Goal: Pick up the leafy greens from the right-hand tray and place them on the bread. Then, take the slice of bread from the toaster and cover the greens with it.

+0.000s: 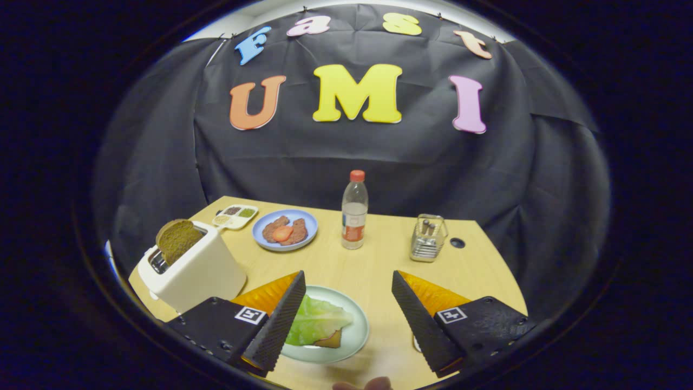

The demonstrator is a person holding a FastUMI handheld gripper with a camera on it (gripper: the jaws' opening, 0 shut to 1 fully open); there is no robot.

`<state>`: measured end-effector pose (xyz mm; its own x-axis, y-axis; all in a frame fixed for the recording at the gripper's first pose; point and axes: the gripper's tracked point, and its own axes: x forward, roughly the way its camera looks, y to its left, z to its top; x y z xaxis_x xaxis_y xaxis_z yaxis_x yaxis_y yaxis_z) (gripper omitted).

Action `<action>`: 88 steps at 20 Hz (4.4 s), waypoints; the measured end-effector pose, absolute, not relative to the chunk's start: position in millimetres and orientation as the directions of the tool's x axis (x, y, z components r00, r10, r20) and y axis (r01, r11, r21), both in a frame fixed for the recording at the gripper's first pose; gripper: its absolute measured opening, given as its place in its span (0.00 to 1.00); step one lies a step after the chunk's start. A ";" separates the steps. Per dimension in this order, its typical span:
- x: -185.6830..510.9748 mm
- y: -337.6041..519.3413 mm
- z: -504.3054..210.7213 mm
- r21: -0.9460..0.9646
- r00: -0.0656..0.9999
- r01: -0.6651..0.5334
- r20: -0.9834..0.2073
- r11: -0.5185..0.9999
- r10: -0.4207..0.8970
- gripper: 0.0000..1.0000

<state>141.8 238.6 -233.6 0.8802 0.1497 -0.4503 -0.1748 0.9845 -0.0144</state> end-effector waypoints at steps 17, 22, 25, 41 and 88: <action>87.6 463.4 -151.3 0.176 0.848 -0.311 -0.392 0.934 0.356 0.96; 98.4 502.0 -192.1 0.160 0.824 -0.279 -0.467 0.947 0.322 0.96; 103.5 513.9 -223.7 0.143 0.799 -0.251 -0.528 0.957 0.288 0.96; 106.5 532.0 -265.4 0.070 0.740 -0.287 -0.618 0.955 0.267 0.10; 141.6 270.4 -367.9 0.229 0.676 -0.117 -0.695 0.966 0.247 0.45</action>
